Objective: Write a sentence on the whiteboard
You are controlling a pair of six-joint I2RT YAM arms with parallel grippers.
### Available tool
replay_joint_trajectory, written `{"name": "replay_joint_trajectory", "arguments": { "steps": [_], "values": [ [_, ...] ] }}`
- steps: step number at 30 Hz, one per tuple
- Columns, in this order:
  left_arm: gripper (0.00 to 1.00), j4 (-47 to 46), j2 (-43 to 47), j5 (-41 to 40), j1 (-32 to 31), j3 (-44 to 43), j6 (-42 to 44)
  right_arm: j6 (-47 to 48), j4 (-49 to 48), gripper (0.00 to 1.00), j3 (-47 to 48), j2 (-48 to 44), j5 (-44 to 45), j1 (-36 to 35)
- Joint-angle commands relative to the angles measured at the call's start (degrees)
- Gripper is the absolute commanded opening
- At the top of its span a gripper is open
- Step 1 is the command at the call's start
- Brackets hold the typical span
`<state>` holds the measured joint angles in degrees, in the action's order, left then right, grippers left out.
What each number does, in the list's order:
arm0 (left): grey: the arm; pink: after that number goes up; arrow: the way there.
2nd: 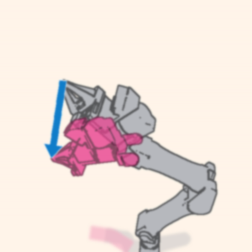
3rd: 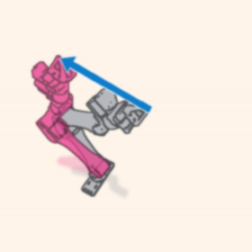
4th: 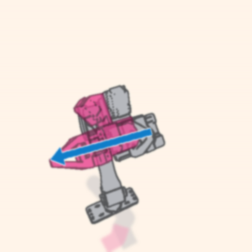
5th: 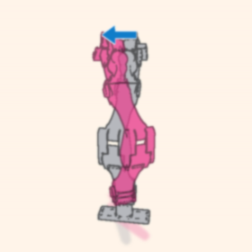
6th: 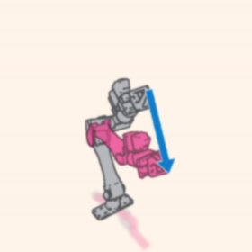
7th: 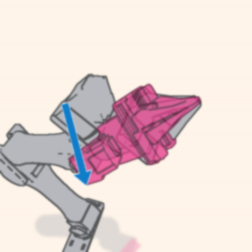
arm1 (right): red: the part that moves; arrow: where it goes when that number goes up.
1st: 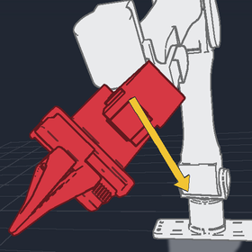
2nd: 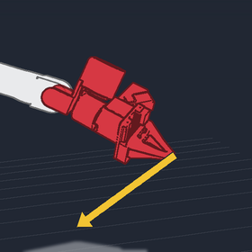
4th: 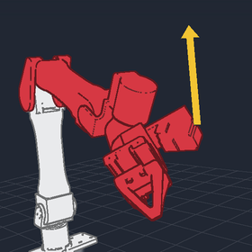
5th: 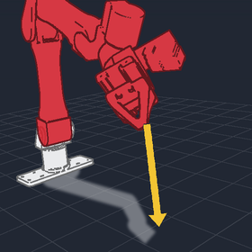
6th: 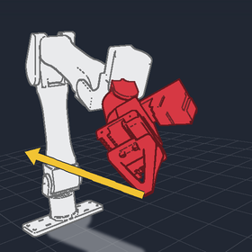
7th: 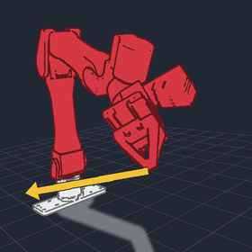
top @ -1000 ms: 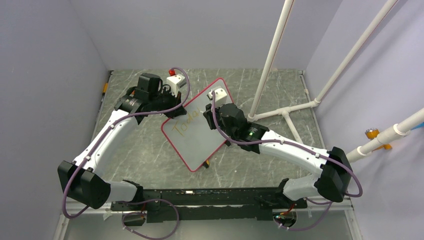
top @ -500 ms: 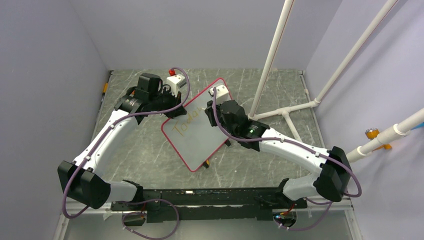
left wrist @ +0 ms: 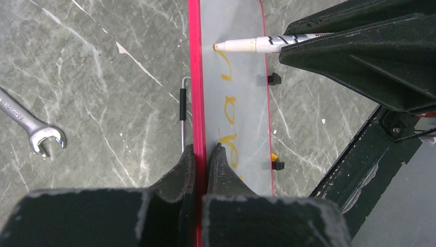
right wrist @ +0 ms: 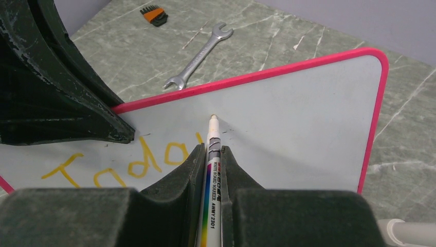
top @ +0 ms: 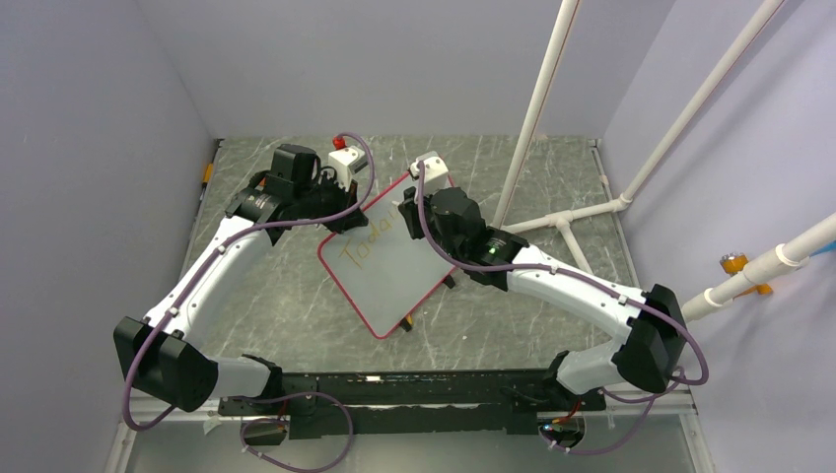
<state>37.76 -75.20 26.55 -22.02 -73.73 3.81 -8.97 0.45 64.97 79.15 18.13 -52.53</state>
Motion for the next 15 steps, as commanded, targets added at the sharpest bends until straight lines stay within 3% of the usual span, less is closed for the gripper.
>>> {"name": "replay_joint_trajectory", "arguments": {
  "steps": [1,15],
  "values": [
    [0.00,2.72,0.29,-5.78,-0.26,0.49,7.40,0.15,-0.85,0.00,1.12,0.47,-0.45,0.19],
    [0.00,2.74,0.55,-5.89,-0.29,0.51,7.39,-1.24,1.18,0.00,-6.22,-2.34,-2.81,0.20]
  ]
}}
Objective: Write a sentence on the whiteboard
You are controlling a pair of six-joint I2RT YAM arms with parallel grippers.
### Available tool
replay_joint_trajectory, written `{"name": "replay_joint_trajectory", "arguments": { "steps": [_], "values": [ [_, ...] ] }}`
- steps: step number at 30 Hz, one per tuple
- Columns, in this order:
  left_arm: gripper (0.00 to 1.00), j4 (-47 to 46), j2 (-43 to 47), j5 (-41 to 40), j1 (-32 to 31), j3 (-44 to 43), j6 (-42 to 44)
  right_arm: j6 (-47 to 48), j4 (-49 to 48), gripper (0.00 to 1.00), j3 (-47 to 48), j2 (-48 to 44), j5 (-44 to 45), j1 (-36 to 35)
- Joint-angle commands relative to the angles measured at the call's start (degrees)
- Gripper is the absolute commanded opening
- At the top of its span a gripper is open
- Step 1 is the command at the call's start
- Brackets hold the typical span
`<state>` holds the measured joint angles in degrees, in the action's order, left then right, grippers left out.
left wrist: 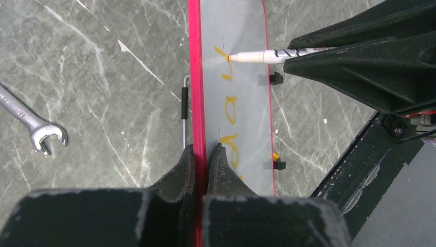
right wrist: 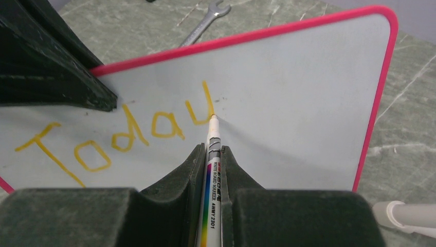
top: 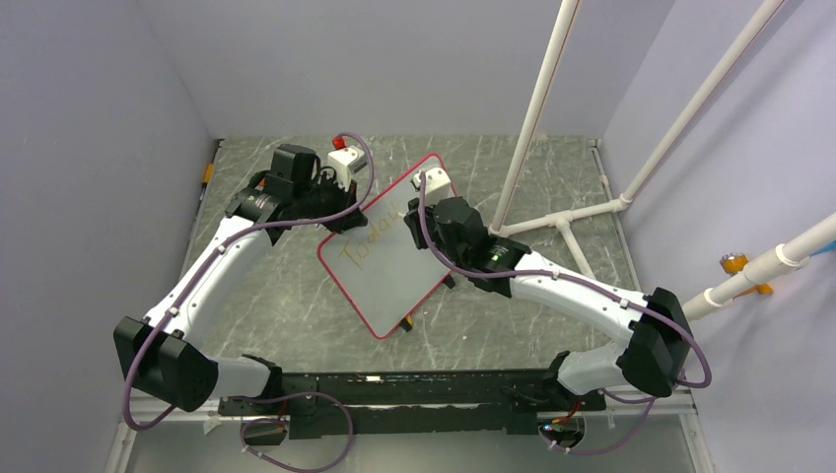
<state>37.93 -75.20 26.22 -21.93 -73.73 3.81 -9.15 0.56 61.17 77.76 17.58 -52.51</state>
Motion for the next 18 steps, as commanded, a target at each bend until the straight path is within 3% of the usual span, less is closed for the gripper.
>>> {"name": "replay_joint_trajectory", "arguments": {
  "steps": [1,18],
  "values": [
    [0.00,2.52,0.50,-5.50,-0.37,0.47,7.40,-1.31,1.17,0.00,-2.91,-0.95,-2.55,0.13],
    [0.00,2.51,0.40,-5.65,-0.31,0.49,7.47,-4.12,1.51,0.00,-6.86,-2.82,-6.13,-0.92]
  ]
}}
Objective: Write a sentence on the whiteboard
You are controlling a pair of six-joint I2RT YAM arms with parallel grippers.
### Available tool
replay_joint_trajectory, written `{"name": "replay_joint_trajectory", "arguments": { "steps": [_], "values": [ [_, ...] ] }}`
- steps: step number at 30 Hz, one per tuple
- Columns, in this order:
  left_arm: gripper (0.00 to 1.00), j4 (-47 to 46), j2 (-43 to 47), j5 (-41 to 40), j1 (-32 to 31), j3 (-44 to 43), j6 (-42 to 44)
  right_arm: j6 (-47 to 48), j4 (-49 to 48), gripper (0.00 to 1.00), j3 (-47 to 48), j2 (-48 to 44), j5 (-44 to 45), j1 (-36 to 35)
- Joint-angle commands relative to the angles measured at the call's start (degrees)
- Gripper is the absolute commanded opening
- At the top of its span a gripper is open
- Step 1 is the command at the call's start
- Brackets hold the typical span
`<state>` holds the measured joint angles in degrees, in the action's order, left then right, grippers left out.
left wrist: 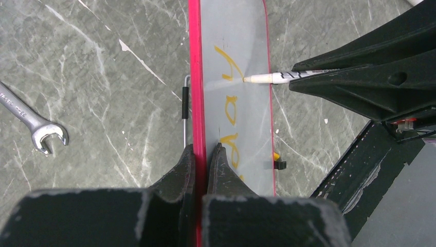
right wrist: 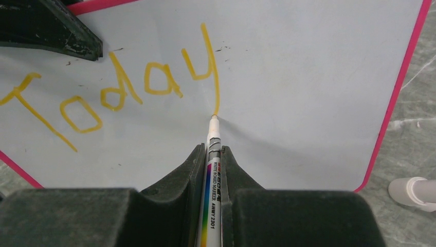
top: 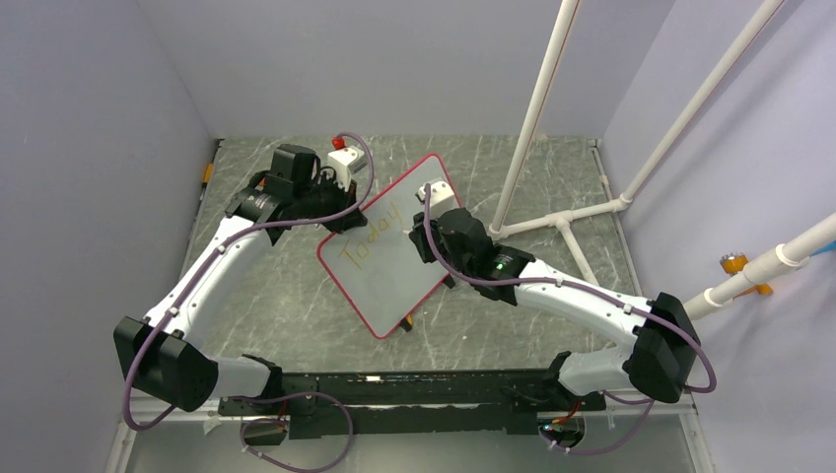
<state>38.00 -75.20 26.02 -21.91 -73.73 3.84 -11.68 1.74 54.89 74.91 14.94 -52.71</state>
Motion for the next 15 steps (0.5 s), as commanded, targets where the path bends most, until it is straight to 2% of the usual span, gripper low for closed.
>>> {"name": "replay_joint_trajectory", "arguments": {
  "steps": [1,15],
  "values": [
    [0.00,2.44,0.40,-5.45,-0.40,0.51,7.35,-1.59,0.17,0.00,-0.44,0.03,-3.92,-0.83],
    [0.00,2.42,0.31,-5.93,-0.41,0.55,7.40,-0.05,1.06,0.00,8.14,-2.78,-5.22,-1.90]
  ]
}}
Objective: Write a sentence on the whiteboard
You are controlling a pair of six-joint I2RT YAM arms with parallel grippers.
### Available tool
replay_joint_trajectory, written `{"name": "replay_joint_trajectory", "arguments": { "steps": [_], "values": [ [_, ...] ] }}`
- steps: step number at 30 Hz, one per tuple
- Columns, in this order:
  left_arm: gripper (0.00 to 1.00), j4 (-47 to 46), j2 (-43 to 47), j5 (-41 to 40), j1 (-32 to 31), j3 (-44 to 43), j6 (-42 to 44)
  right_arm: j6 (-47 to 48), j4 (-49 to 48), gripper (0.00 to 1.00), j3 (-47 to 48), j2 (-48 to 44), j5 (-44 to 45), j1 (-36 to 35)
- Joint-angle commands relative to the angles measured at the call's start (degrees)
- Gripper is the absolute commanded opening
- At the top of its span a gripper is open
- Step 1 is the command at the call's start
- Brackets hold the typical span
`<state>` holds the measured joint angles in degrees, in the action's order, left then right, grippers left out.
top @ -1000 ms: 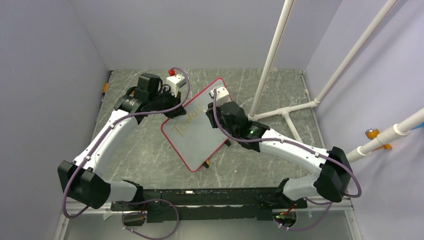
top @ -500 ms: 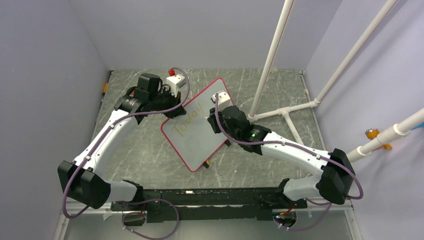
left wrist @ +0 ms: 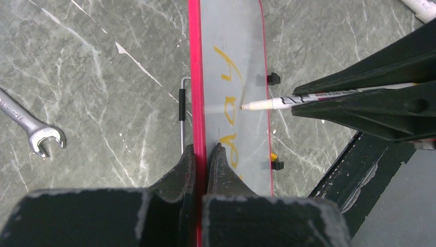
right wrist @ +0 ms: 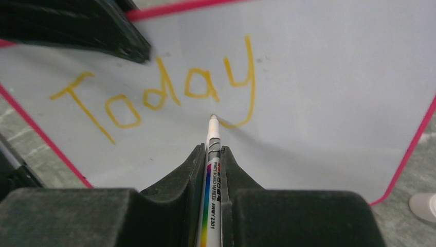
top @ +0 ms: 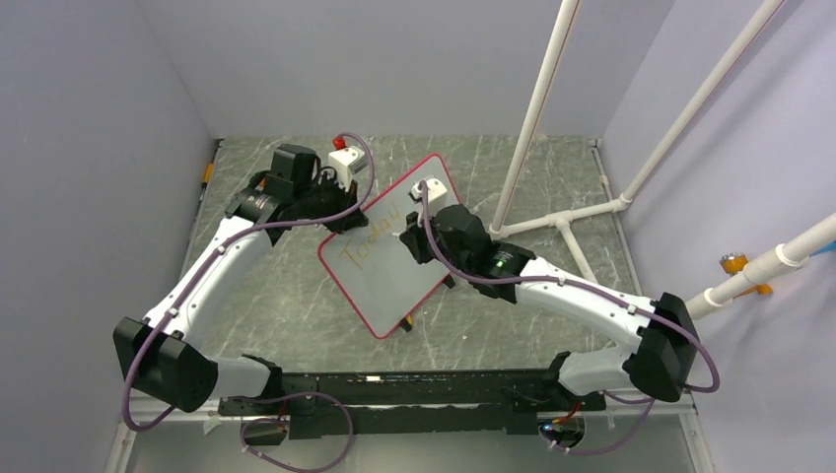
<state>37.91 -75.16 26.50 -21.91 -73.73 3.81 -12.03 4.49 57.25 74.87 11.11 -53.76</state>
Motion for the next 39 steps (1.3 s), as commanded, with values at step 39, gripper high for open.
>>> {"name": "replay_joint_trajectory", "arguments": {
  "steps": [39],
  "values": [
    [0.00,1.98,0.52,-6.90,-0.40,1.39,7.35,-2.30,-1.83,0.00,-5.35,-13.23,2.11,8.68]
  ]
}}
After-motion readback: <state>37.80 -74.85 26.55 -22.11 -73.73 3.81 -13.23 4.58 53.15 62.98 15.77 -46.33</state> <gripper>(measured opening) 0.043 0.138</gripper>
